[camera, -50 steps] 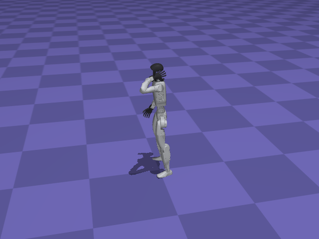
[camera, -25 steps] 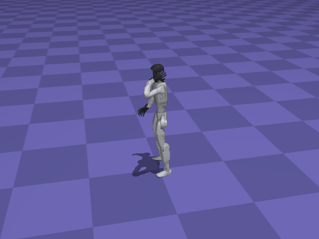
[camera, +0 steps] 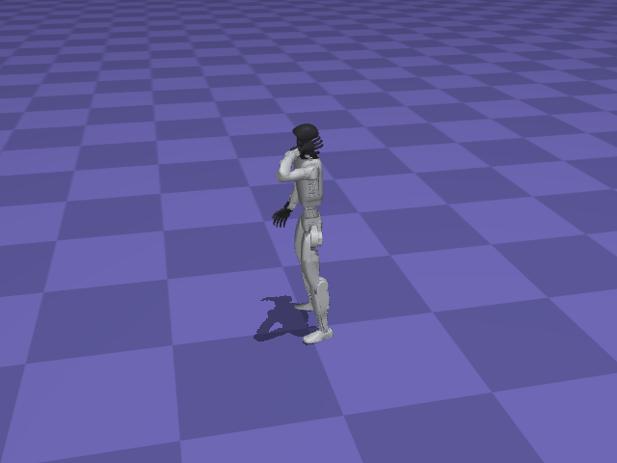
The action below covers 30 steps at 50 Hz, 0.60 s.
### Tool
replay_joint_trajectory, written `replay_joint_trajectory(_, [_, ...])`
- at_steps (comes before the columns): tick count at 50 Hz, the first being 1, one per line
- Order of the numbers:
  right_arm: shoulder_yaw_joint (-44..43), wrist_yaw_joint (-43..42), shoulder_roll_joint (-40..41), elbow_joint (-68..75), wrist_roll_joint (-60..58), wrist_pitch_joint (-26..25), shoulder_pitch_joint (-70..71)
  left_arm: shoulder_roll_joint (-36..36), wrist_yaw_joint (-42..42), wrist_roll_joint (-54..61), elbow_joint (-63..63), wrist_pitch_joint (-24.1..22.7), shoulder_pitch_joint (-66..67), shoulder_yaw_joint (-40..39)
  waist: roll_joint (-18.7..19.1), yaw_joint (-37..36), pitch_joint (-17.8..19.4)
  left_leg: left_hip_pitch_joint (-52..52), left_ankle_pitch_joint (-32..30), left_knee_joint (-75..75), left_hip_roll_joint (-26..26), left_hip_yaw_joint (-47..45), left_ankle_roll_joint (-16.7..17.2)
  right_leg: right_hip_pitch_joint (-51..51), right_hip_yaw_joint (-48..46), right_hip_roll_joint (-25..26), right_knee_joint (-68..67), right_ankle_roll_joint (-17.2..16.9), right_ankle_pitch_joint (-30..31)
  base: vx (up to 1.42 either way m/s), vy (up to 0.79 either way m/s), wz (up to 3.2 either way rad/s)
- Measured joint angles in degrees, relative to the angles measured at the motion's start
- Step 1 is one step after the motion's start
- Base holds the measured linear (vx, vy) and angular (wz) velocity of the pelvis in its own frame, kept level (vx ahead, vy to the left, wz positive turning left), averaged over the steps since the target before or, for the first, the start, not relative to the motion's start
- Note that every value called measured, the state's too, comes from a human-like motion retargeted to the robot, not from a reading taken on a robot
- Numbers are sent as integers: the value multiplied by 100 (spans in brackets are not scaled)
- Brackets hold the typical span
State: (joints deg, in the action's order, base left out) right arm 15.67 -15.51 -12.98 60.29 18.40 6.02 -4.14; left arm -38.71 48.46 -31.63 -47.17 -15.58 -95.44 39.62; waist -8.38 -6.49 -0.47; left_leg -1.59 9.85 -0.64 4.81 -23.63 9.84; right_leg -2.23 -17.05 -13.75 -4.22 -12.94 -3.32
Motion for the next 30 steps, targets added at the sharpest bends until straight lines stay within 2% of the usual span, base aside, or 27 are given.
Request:
replay_joint_trajectory(9, [6,80,-87,-3,-7,-49,-198,187,-140,-181,-8,20,-191,-156,7,25,-62,90,7,-23,49,68,8,-46,-80,53,19,37,5,0,0,0])
replay_joint_trajectory(23, [4,69,-111,-920,-317,196,-100,350,-101,-438,-61,-162,-11,-281,-5,-279,287,43,74,37,75,-34,38,-64,47,76,-14,85,-10,0,0,0])
replay_joint_trajectory(30, [143,64,-103,-1090,-459,224,20,416,-84,-428,-85,-245,300,-404,-72,-336,339,27,59,25,56,-34,33,-57,57,60,-19,103,-27,0,0,0])
